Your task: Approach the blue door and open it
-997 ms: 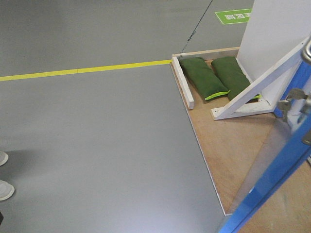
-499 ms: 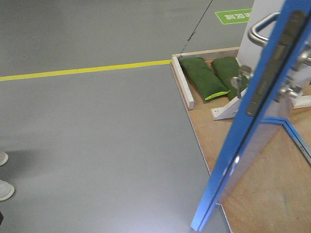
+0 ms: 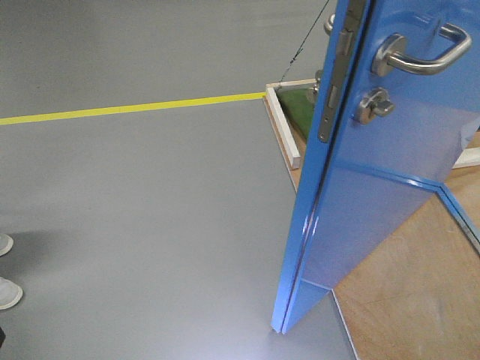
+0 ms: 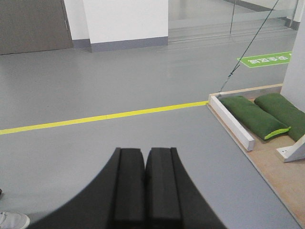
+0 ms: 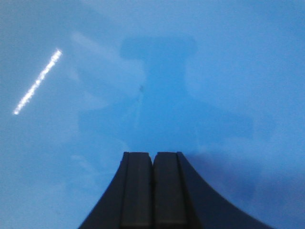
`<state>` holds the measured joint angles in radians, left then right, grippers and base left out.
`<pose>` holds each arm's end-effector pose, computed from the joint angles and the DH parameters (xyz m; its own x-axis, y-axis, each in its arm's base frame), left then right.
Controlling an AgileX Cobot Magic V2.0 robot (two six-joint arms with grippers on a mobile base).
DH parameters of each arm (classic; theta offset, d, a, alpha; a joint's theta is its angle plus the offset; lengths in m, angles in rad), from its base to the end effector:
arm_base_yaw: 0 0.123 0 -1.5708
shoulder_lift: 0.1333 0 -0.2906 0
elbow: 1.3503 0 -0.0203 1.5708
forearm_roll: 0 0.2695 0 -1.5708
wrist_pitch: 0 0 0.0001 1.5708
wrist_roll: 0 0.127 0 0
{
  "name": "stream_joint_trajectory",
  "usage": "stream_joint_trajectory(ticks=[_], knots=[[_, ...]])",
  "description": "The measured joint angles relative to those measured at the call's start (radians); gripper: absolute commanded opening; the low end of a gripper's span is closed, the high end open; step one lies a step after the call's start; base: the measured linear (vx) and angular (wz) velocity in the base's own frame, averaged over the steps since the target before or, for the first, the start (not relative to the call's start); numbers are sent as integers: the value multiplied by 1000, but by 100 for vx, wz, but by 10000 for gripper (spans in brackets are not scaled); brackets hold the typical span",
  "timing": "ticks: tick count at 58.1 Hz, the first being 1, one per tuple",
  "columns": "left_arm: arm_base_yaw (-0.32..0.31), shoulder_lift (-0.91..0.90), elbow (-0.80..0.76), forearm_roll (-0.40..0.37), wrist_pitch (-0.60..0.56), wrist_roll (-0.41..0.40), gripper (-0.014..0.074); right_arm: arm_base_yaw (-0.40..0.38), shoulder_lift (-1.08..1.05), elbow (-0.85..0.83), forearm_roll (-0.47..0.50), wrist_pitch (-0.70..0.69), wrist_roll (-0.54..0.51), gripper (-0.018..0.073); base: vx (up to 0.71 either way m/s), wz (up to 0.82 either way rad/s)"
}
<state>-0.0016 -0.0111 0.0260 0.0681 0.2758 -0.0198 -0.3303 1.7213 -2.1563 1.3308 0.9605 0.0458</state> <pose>0.1033 0.0022 0.1725 -0.2021 0.0460 -0.9783 -0.0073 0.9988 0.0485 0.3924 -0.0276 0.5688 -0.4440 0.7516 -0.4877 -0.3613 0.3479 0.8651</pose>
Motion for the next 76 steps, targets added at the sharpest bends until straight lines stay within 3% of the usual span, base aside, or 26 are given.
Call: stream_joint_trajectory(ticks=[7, 18, 76], knots=[[0, 0, 0, 0, 0, 0, 73, 39, 10, 0, -5, -81, 0, 12, 0, 0], [0, 0, 0, 0, 0, 0, 73, 61, 24, 0, -27, -94, 0, 12, 0, 0], [0, 0, 0, 0, 0, 0, 73, 58, 30, 0, -39, -91, 0, 12, 0, 0]])
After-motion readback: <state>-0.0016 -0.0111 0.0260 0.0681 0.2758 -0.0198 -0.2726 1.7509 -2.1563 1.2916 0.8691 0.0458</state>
